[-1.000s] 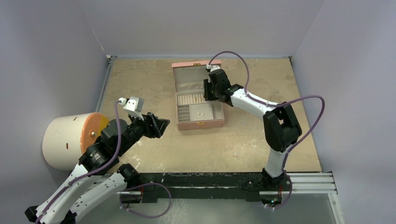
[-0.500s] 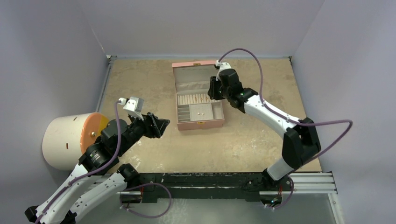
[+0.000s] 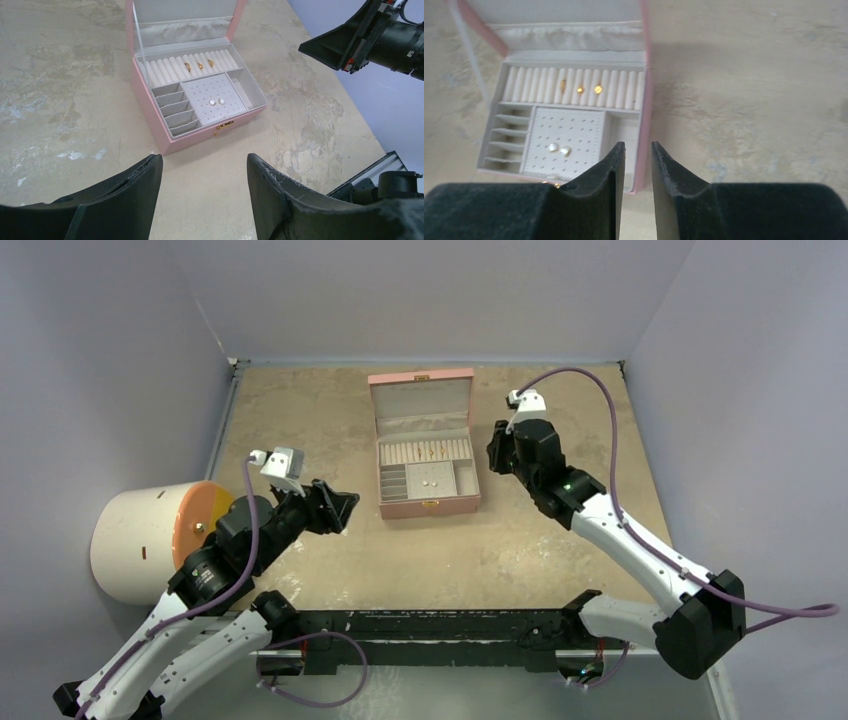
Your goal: Organize the mixed jewelry
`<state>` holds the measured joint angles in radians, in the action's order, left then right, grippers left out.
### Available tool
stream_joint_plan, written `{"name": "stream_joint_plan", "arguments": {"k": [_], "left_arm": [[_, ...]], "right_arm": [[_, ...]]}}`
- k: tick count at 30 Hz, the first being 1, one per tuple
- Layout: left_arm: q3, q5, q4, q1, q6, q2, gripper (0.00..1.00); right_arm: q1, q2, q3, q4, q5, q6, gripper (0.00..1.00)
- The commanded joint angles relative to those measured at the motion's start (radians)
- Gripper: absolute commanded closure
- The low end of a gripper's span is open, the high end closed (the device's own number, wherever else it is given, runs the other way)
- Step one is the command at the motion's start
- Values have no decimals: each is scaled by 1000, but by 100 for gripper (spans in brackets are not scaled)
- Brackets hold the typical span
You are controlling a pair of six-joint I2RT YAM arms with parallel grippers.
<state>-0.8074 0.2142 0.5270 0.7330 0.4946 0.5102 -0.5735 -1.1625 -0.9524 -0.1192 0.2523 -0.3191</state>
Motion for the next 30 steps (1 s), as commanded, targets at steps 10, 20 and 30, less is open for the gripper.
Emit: {"name": "stream_joint_plan", "arguments": {"k": [10, 20, 30], "left_arm": [[-15, 123, 12, -5, 27, -37, 37], [-19, 150, 21, -7, 29, -32, 38], [-18, 158, 24, -7, 32, -39, 37]], "right_arm": [[161, -131, -71, 174, 62, 35, 100], [311, -365, -263, 230, -215, -81, 100], [352, -602, -508, 232, -401, -190, 100]]}}
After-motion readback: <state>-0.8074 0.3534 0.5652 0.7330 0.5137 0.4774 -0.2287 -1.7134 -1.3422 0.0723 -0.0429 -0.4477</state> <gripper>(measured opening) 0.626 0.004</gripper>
